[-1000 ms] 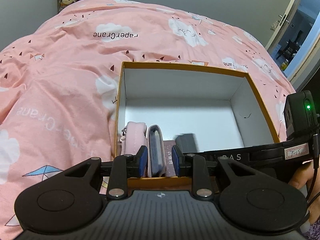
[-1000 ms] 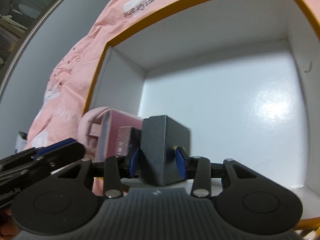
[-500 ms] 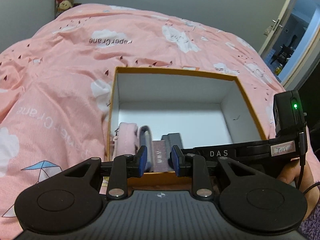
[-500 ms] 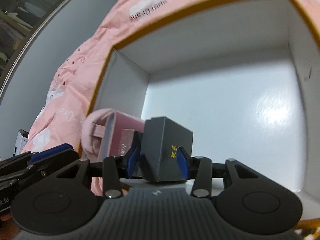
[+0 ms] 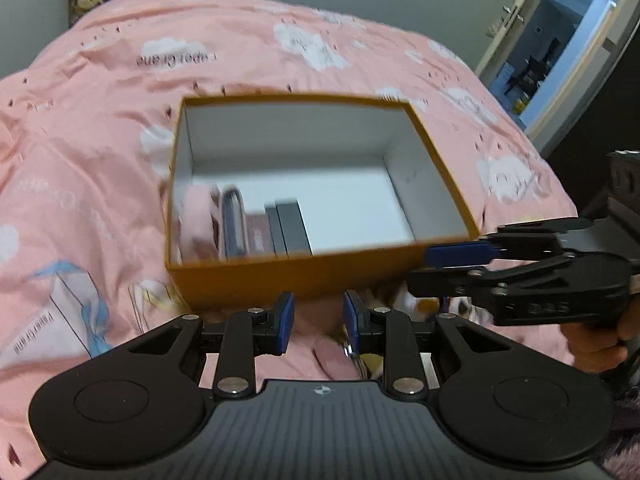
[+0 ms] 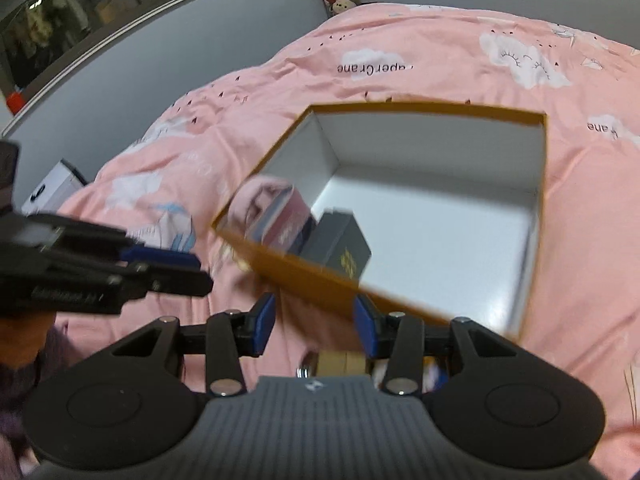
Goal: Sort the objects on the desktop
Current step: 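Move both tools back to the items in front of the box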
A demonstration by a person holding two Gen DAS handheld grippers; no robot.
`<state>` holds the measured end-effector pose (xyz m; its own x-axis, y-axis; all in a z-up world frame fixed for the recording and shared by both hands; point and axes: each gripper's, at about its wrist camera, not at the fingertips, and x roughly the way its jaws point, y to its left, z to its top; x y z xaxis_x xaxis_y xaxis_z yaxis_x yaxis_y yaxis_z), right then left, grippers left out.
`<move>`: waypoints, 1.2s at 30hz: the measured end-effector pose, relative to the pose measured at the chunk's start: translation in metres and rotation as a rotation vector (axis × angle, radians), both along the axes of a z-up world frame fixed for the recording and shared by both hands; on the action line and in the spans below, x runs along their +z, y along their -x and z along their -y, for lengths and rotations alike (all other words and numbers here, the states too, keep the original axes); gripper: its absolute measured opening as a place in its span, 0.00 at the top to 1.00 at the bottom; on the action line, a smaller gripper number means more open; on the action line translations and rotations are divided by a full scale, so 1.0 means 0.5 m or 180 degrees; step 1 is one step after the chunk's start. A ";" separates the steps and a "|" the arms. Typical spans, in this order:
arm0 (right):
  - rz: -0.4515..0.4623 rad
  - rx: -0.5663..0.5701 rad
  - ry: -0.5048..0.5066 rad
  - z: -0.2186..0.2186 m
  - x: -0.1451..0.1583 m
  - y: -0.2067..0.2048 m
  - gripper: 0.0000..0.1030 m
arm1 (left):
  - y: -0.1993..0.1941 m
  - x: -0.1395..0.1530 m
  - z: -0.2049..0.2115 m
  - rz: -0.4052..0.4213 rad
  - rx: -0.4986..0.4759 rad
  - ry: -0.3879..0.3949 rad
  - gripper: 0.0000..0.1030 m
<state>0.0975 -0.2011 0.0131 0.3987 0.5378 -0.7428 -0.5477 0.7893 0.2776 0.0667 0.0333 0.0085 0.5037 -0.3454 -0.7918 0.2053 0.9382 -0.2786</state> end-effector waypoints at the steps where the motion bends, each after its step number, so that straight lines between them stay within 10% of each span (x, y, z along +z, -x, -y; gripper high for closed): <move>1: -0.0040 0.0006 0.0043 0.006 -0.009 0.011 0.55 | 0.005 -0.011 0.004 -0.0074 -0.0018 0.0003 0.71; 11: -0.0294 0.0157 0.0557 0.030 -0.091 0.070 0.40 | 0.050 -0.093 0.042 -0.0604 -0.0002 0.0212 0.67; 18: -0.0654 0.0225 0.0258 0.034 -0.133 0.085 0.36 | 0.071 -0.135 0.019 -0.0879 0.0221 0.0181 0.67; 36: -0.0622 0.0615 -0.0369 -0.191 -0.140 0.084 0.39 | 0.059 -0.006 -0.085 -0.0325 0.0877 -0.0007 0.67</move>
